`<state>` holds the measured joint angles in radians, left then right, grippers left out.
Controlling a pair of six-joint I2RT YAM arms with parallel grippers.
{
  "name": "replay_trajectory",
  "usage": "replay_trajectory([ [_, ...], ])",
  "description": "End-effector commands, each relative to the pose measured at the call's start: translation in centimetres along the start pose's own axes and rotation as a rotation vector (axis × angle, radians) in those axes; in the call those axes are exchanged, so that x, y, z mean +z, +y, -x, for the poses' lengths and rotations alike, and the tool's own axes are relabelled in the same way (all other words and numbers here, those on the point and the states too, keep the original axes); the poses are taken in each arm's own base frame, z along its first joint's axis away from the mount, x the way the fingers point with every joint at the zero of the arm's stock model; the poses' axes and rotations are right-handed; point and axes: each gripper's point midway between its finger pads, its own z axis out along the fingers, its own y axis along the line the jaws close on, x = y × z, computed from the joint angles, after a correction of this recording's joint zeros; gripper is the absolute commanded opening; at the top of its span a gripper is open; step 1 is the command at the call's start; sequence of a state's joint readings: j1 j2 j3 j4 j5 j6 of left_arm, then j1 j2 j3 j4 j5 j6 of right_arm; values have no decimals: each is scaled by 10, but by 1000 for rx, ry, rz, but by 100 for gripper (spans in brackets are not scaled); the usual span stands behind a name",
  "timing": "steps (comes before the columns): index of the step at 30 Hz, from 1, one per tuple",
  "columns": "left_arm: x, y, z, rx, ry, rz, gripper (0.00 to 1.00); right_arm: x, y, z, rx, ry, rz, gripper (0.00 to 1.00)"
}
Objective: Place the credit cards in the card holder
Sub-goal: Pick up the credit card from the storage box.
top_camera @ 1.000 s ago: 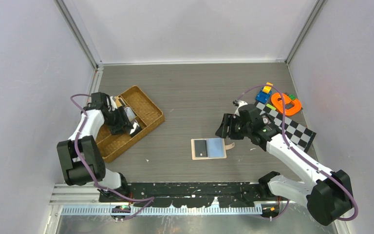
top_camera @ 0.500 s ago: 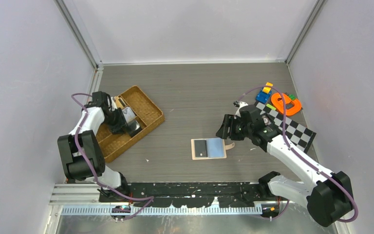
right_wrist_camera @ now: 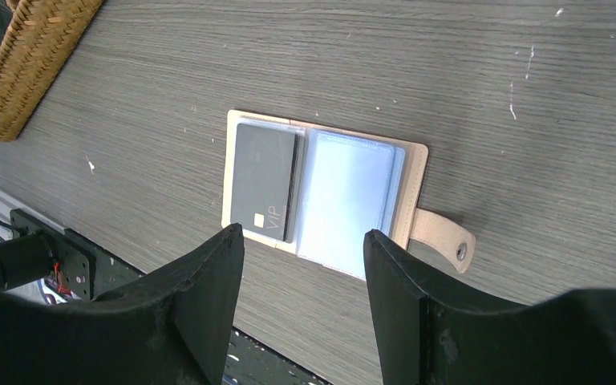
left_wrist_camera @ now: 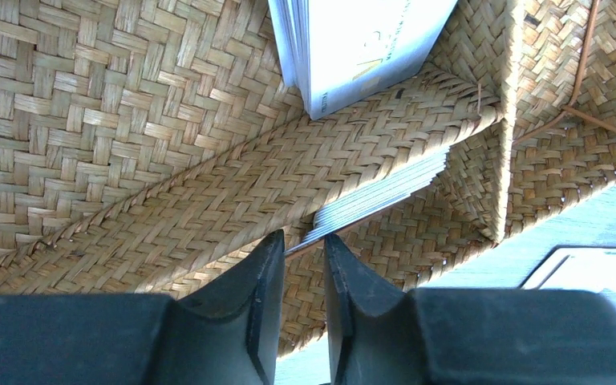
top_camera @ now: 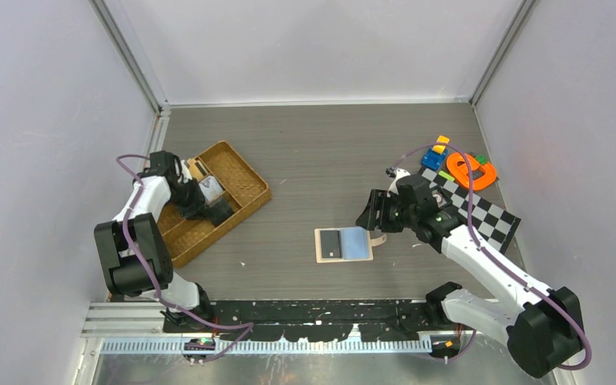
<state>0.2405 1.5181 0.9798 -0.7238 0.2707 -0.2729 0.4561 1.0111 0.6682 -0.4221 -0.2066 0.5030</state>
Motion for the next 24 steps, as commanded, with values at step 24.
replay_trajectory([
  [24,-32,-21,-8,105,-81,-127,0,0,3,7,-3,-33,23,61],
])
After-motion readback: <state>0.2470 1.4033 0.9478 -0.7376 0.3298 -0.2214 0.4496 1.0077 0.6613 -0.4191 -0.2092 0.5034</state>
